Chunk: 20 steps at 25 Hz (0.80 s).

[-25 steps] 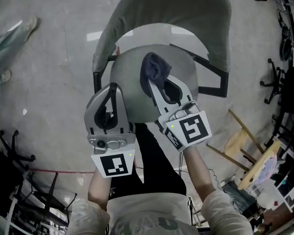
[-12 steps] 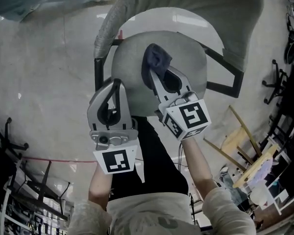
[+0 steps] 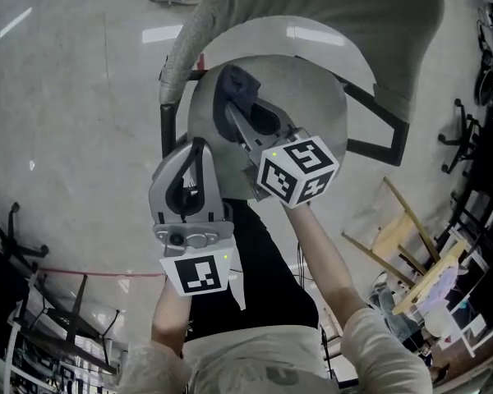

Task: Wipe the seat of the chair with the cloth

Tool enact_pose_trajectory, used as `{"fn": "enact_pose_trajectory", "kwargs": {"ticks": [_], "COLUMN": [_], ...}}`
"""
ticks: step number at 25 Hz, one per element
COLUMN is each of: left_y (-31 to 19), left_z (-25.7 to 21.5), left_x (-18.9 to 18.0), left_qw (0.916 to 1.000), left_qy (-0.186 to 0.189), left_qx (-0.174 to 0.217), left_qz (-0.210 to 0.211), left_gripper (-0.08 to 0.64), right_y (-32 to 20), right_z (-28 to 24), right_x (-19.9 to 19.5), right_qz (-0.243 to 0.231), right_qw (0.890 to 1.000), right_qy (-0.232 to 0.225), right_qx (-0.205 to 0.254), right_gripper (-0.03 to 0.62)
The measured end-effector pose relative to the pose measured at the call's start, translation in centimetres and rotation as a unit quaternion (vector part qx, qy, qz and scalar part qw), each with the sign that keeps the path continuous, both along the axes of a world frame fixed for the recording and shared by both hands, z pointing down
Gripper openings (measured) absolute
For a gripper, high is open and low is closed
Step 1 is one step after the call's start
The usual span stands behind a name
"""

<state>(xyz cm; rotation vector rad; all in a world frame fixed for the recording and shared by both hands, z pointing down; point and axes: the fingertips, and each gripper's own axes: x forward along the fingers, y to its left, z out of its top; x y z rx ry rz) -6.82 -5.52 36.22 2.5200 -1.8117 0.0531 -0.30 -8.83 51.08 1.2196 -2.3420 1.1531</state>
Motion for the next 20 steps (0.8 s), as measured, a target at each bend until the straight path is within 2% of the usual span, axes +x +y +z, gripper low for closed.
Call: {"fn": "enact_pose_trajectory", "kwargs": {"ticks": [3,11,14,20], "left_y": [0.1,0.6,0.7,0.6], "left_z": [0.4,0.4,0.4,0.4], "left_x": [-0.4,-0.8,-0.9,-1.1], "left_qw": [1.0,1.0,1.0,0.9999], "left_qy": [0.001,0.004,0.002,0.005], "left_qx": [-0.004,-0.003,0.0,-0.001], "left_qz": [-0.002,-0.006,-0.004,-0.009], "left_gripper": [0.015,0.015,0.015,0.015], "right_y": [-1.3,-2.2,-2.2,-2.7], "right_z": [2.2,7.9,10.0,11.9], "right_x": [-1.9,-5.3,-5.5,-4.7], "right_qz": [0.019,0.003,-0.001,-0.031], "right_qw": [0.997,0.99,0.989,0.988], "right_qy": [-0.056,-0.053,-0.034,0.03], "right_qx": [-0.047,-0.127,-0.147,-0.147], "right_gripper": [0.058,0.058,0.058,0.058]}}
